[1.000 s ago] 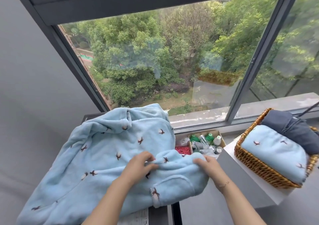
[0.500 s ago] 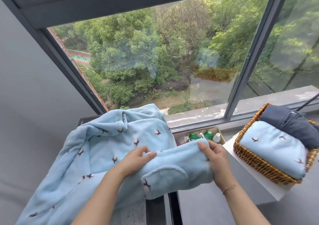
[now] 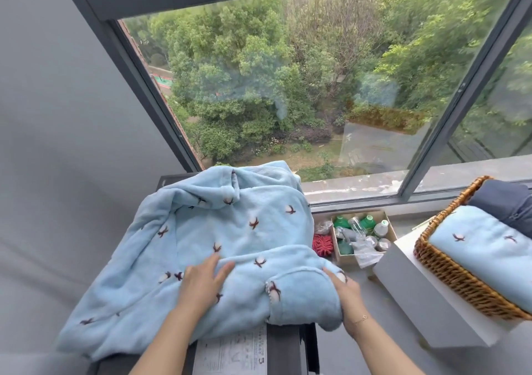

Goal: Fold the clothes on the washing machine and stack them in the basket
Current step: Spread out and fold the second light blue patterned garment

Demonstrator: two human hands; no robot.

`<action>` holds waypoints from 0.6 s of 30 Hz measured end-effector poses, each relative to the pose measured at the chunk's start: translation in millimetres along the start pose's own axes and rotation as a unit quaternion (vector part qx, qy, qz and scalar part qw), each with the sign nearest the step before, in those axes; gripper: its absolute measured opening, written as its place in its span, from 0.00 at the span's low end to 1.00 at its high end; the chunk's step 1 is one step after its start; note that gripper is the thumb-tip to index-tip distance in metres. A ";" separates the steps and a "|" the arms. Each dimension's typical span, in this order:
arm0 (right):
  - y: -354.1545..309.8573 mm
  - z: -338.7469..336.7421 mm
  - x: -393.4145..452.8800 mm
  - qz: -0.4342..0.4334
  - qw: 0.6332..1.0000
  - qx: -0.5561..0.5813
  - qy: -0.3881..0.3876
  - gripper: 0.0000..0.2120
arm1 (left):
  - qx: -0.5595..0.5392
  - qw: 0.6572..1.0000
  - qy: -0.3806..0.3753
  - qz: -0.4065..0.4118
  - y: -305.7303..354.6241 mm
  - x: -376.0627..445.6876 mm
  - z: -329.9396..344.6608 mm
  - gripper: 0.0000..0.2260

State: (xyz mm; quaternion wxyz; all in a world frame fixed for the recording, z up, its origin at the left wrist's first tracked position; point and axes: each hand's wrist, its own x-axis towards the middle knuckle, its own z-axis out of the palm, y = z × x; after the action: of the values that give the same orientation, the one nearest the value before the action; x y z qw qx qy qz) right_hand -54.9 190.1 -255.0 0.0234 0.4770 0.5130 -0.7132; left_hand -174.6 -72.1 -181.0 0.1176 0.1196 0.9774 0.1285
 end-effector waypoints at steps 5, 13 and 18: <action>-24.9 -31.5 -2.1 -0.105 0.982 -0.147 0.060 0.10 | 0.020 0.992 0.089 0.092 -3.6 30.5 -6.7 0.18; -19.7 51.9 -55.1 -0.428 0.821 -0.285 0.248 0.20 | -0.143 0.986 0.075 0.049 -20.1 -0.6 31.2 0.14; 5.2 114.4 -107.6 -0.469 0.836 -0.282 -0.039 0.10 | -0.280 0.931 0.234 -0.015 -90.8 -52.7 -17.4 0.15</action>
State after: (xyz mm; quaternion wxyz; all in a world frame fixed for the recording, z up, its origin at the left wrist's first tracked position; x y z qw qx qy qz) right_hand -68.7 52.3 -180.8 -0.1602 0.1245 0.8529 -0.4811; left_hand -147.9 -175.1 -179.5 -0.0841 0.0333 0.9034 0.4191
